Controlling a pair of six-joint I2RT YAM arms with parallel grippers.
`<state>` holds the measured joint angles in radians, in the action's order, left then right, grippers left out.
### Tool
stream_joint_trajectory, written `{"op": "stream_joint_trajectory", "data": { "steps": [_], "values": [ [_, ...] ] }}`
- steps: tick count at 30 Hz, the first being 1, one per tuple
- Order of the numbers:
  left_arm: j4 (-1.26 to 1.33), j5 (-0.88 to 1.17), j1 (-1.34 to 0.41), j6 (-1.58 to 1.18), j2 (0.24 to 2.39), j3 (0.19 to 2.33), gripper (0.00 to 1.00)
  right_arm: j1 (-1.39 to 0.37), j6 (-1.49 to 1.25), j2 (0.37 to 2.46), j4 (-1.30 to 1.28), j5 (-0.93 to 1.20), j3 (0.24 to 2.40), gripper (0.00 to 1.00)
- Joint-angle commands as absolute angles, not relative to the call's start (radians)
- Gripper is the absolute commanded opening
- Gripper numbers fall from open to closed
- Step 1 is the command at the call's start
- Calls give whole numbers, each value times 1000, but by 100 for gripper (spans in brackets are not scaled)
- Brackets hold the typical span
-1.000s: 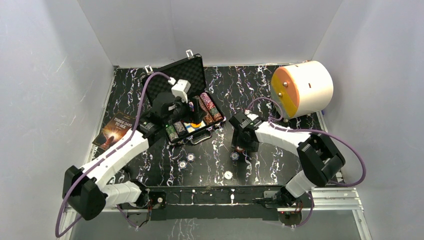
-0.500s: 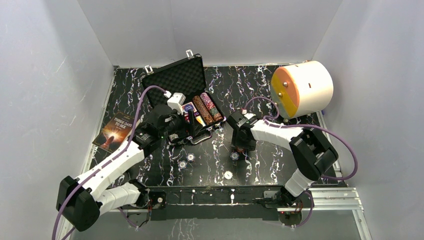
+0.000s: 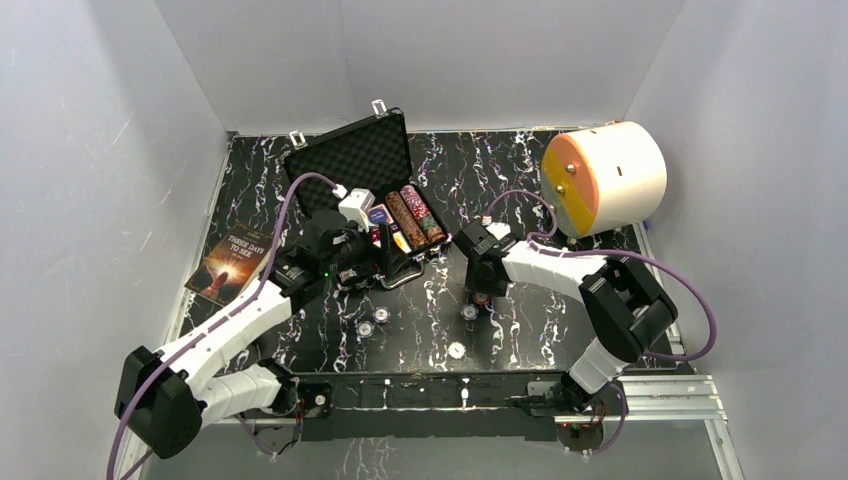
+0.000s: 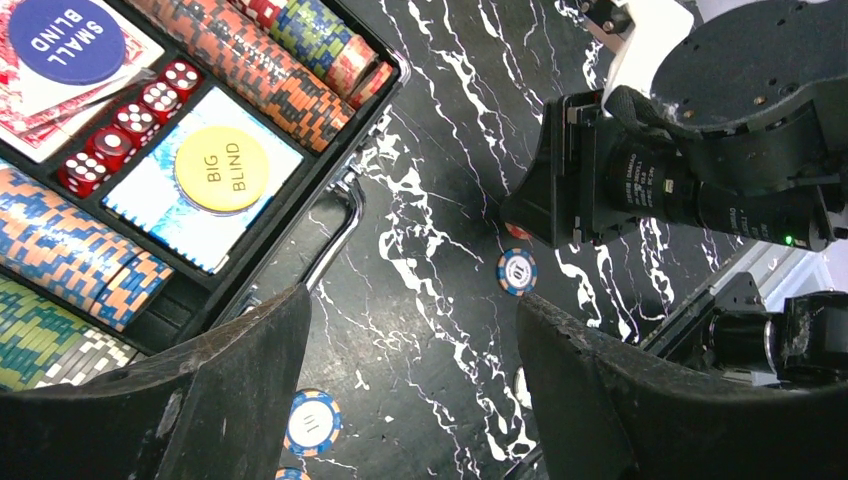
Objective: Pack up texas hold em set
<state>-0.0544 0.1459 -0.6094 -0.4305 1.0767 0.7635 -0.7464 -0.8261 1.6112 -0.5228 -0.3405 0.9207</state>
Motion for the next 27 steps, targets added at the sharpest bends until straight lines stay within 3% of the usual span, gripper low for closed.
{"op": "stream_joint_trajectory", "data": {
  "steps": [1, 5, 27],
  "values": [
    [-35, 195, -606, -435, 1083, 754, 73, -743, -822, 1629, -468, -345, 895, 48],
    [-29, 188, -605, -445, 1090, 752, 73, -743, -828, 1626, -507, -362, 908, 44],
    [0, 226, -606, -497, 1124, 722, 73, -744, -846, 1500, -563, -352, 960, 49]
  ]
}}
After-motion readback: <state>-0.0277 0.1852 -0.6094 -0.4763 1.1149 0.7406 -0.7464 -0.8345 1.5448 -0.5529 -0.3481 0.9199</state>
